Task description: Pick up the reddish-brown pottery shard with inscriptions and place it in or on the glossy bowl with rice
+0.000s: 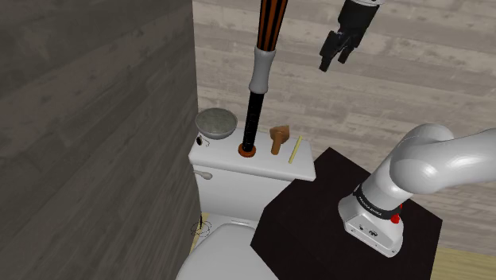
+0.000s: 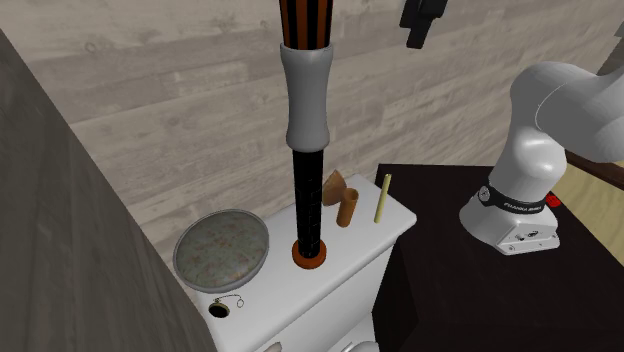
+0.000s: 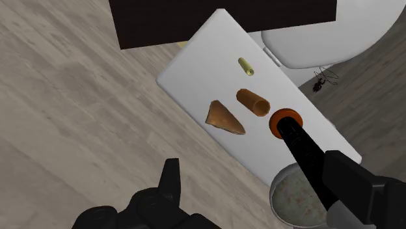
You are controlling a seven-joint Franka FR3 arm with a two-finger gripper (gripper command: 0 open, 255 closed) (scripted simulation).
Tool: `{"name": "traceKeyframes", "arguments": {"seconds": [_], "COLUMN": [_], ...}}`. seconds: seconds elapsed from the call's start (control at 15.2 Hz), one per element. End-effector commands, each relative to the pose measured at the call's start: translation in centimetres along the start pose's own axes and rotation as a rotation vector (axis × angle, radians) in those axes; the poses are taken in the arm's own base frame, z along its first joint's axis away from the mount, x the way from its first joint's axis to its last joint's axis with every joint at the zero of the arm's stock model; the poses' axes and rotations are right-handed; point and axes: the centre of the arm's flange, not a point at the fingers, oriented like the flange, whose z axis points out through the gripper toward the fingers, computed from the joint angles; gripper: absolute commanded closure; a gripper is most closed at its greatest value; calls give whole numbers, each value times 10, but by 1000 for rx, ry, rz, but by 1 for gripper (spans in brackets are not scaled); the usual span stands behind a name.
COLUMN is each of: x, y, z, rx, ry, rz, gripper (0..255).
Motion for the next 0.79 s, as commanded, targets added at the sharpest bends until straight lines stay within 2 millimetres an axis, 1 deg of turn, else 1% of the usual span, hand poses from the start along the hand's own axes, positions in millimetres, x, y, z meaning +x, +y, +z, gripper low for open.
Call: {"name": "traceKeyframes", "arguments": {"seconds": [0.0,0.4,0.73], "x": [0,30,56], "y": [0,15,20], "z": [0,75,138], "rx": [0,65,120], "ry": [0,-15,-27], "rz": [0,-196,-359], "gripper": [0,0,0]}}
